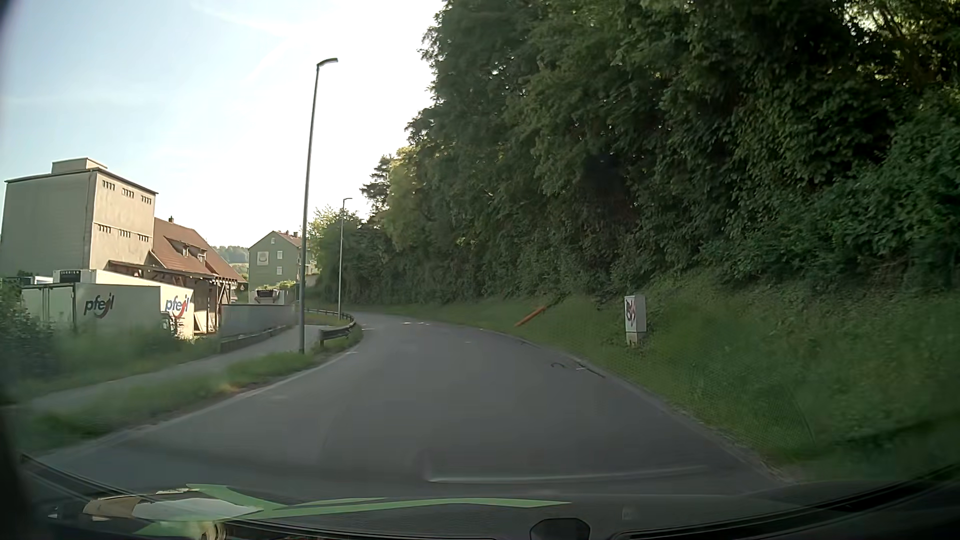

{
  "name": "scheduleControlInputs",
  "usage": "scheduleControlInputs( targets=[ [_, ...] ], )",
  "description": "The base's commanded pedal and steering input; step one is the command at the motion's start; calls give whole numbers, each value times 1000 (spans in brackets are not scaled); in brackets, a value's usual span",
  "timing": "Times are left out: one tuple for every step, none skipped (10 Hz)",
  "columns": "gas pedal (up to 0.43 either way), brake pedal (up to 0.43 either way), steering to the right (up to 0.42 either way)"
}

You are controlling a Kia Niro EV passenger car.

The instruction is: Follow the waypoints while adhering to traffic rules and regulations

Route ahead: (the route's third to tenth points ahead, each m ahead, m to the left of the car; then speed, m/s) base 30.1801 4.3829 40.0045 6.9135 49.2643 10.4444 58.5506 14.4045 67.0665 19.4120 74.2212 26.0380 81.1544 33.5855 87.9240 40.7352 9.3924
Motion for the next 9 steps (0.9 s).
scheduleControlInputs(
  targets=[
    [67,0,-20],
    [98,0,-22],
    [110,0,-23],
    [110,0,-24],
    [110,0,-25],
    [110,0,-27],
    [110,0,-31],
    [110,0,-36],
    [110,0,-39]
  ],
)
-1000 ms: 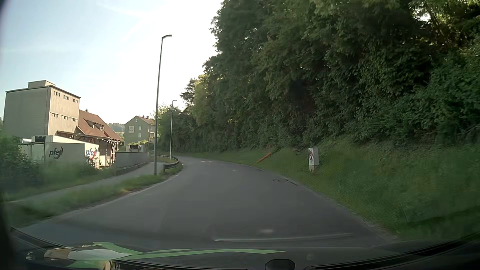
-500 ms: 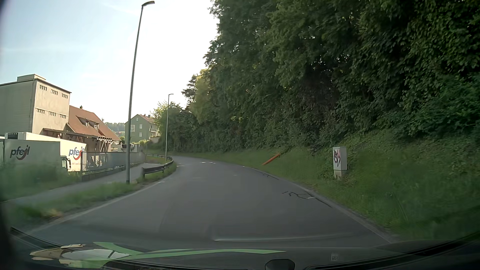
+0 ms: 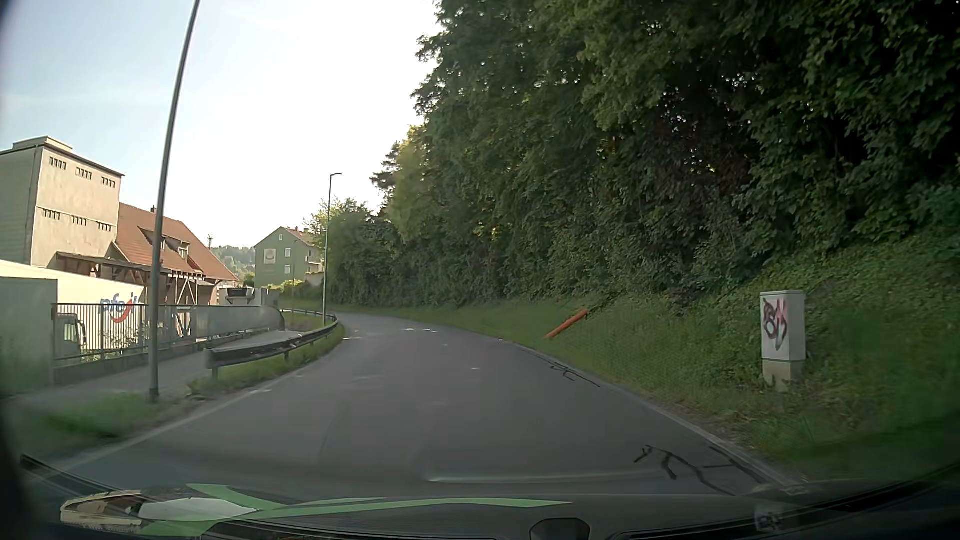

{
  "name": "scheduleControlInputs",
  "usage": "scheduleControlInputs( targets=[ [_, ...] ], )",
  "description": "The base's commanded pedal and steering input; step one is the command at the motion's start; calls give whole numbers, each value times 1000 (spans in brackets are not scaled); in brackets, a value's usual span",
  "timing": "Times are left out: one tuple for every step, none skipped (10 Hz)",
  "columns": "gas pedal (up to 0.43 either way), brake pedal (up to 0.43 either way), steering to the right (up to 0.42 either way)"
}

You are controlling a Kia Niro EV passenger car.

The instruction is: Follow the waypoints while adhering to traffic rules and regulations

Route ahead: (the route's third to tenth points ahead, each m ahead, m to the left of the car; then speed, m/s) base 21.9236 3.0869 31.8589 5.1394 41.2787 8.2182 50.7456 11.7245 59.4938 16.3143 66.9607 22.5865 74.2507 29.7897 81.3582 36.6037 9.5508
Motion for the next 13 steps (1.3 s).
scheduleControlInputs(
  targets=[
    [110,0,-40],
    [110,0,-40],
    [110,0,-40],
    [110,0,-40],
    [110,0,-40],
    [110,0,-40],
    [110,0,-40],
    [110,0,-40],
    [110,0,-38],
    [110,0,-37],
    [110,0,-36],
    [110,0,-35],
    [110,0,-34]
  ],
)
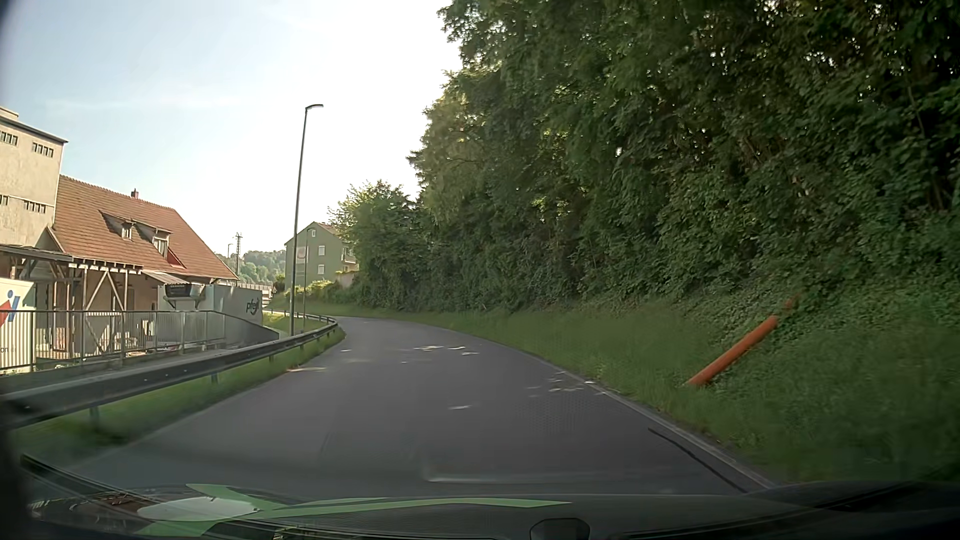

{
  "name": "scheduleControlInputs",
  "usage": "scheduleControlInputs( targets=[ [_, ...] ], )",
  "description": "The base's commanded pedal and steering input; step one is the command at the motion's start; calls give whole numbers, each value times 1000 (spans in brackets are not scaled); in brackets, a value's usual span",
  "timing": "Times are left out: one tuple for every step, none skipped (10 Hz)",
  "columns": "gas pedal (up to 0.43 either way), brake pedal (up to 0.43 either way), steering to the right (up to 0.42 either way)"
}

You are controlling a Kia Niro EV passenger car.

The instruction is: Follow the waypoints while adhering to traffic rules and regulations

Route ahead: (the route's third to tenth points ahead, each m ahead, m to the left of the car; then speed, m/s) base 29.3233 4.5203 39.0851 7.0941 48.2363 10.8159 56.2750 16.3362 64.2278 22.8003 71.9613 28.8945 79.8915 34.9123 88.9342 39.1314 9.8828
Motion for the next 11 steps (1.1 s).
scheduleControlInputs(
  targets=[
    [110,0,-33],
    [110,0,-33],
    [110,0,-33],
    [110,0,-33],
    [110,0,-33],
    [110,0,-33],
    [110,0,-33],
    [98,0,-33],
    [98,0,-34],
    [98,0,-36],
    [98,0,-38]
  ],
)
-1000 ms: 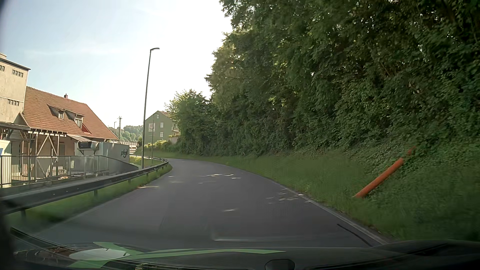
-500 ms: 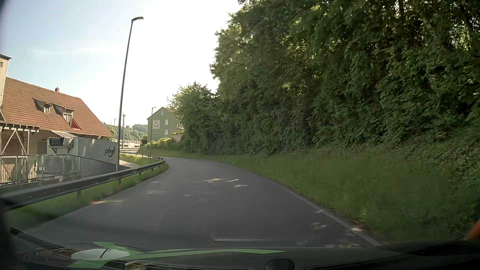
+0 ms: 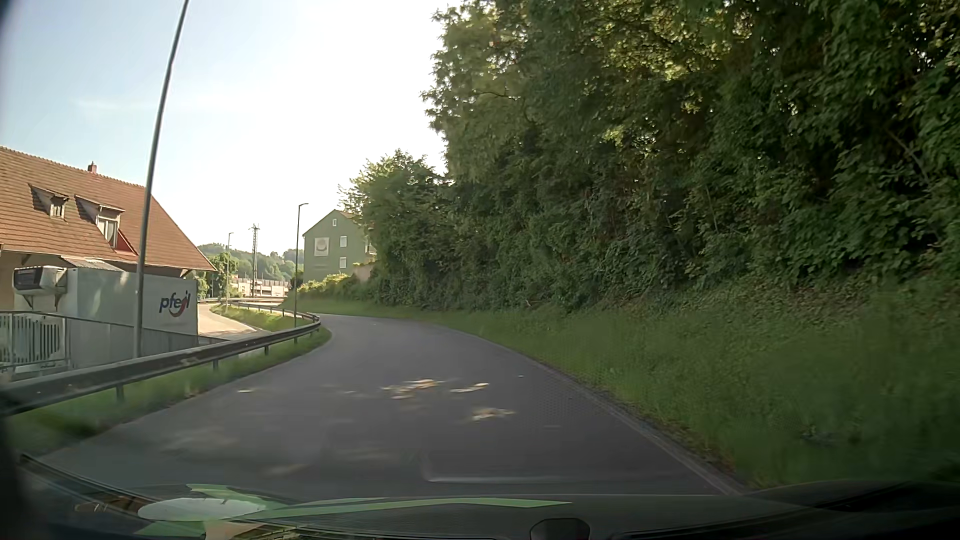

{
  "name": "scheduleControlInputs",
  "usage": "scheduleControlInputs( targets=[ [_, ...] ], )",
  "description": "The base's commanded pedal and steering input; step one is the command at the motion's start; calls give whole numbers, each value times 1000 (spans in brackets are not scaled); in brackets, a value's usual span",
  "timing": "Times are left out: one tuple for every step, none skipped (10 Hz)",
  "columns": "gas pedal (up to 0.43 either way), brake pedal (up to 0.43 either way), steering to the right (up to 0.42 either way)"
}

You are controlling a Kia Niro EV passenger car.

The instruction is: Follow the waypoints while adhering to traffic rules and regulations

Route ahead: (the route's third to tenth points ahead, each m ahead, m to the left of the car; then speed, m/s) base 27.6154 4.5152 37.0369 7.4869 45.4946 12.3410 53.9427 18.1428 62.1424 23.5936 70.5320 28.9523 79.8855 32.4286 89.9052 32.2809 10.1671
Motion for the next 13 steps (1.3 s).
scheduleControlInputs(
  targets=[
    [98,0,-39],
    [98,0,-39],
    [79,0,-40],
    [0,12,-41],
    [0,24,-43],
    [0,37,-45],
    [0,55,-45],
    [0,67,-46],
    [0,67,-46],
    [0,67,-46],
    [0,67,-46],
    [0,67,-46],
    [0,67,-47]
  ],
)
